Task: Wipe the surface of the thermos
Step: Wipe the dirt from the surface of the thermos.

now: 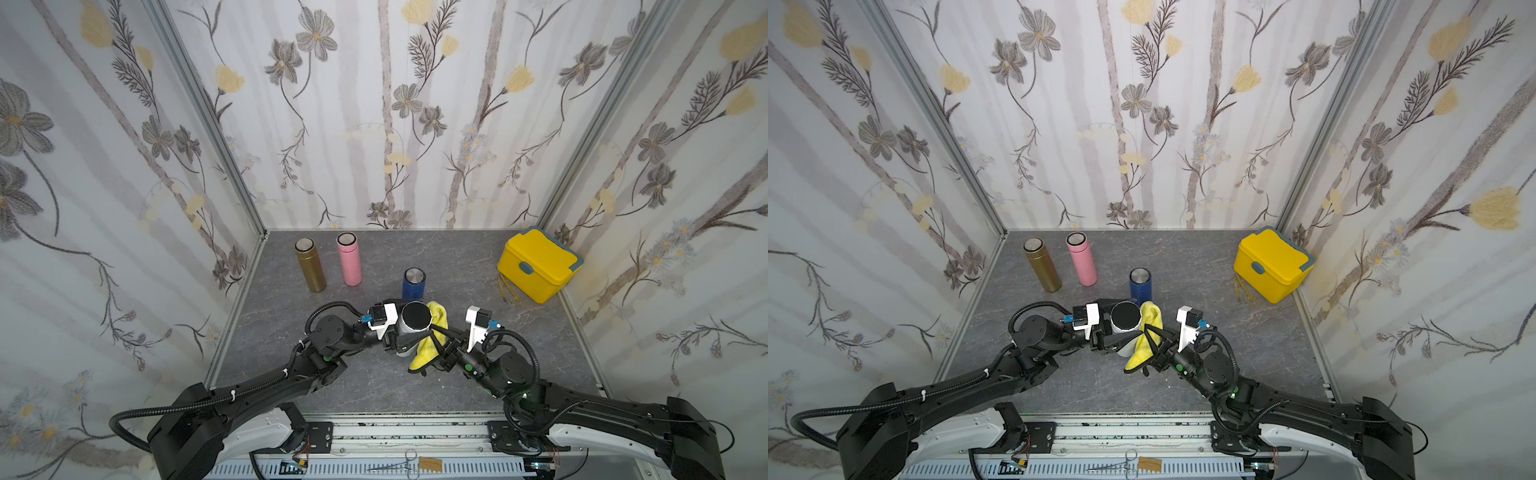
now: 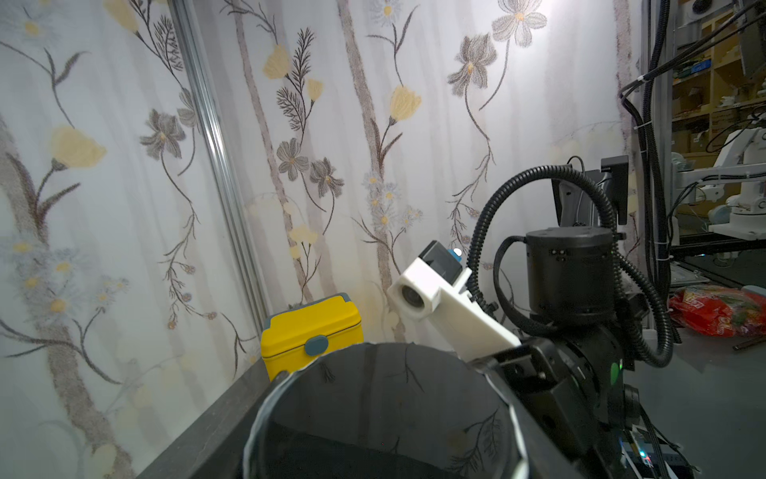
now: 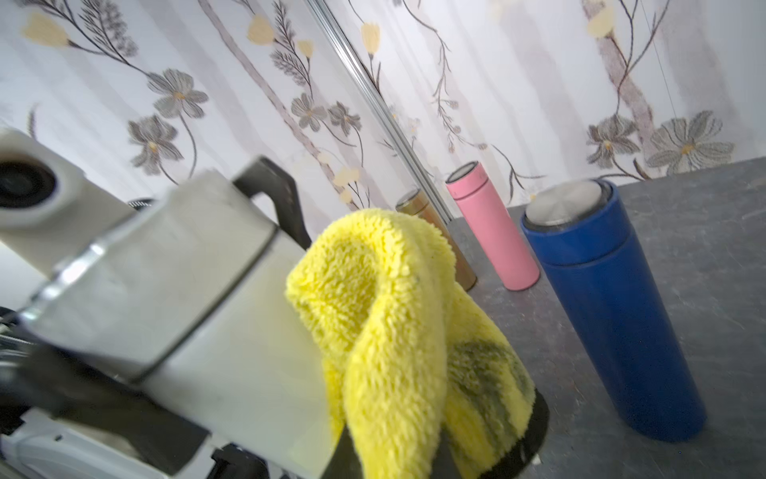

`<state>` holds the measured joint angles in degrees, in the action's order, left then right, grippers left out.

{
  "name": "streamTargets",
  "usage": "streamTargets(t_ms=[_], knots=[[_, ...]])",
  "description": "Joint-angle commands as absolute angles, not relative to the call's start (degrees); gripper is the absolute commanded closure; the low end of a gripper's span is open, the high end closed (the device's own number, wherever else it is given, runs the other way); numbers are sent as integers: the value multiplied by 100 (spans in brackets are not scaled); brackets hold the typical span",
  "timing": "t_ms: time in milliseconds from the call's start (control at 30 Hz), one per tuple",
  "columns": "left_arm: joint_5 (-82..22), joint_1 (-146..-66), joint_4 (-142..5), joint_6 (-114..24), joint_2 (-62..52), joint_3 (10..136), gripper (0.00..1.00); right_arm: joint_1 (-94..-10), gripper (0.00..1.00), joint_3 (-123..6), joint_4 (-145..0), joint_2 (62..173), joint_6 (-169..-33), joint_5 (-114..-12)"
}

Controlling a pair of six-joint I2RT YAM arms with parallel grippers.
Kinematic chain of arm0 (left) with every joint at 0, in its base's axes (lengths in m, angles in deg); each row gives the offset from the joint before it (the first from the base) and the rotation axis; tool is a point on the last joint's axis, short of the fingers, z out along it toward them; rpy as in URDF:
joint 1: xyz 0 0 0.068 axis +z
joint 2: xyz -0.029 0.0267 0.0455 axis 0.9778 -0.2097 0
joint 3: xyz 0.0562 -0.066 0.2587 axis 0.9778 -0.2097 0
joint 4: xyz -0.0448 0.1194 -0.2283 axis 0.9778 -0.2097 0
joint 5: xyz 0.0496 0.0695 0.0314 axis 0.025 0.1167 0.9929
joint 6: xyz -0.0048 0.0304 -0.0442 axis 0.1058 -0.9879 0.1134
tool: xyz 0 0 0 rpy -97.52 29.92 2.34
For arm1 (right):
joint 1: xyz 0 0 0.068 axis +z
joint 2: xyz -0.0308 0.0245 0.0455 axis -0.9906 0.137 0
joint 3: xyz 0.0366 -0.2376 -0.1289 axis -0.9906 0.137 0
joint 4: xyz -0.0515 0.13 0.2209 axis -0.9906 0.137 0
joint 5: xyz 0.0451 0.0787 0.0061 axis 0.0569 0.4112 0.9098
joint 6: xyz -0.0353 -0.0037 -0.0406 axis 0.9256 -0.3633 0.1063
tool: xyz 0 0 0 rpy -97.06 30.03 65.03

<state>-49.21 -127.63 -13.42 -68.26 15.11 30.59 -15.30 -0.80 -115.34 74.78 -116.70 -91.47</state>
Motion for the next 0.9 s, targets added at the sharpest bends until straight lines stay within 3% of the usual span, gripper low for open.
streamTargets(t_ms=[0,300,567,700,867], knots=[[-5140,-12779,-1551,-7008,1498,3137,100,-1489,100,-291,-11641,7429,-11600,-8048],[-5380,-12773,-1754,-7219,1477,3208,100,-1502,100,1108,-13178,8119,-12058,-8320],[-5669,-12768,-1793,-7384,1373,3253,100,-1506,100,-72,-11563,7100,-11614,-8048],[-5806,-12776,-1831,-7426,1283,3313,100,-1511,100,112,-11829,7324,-11759,-7976],[-5936,-12770,-1936,-7517,1256,3324,100,-1537,100,1266,-12882,7625,-12200,-8364]])
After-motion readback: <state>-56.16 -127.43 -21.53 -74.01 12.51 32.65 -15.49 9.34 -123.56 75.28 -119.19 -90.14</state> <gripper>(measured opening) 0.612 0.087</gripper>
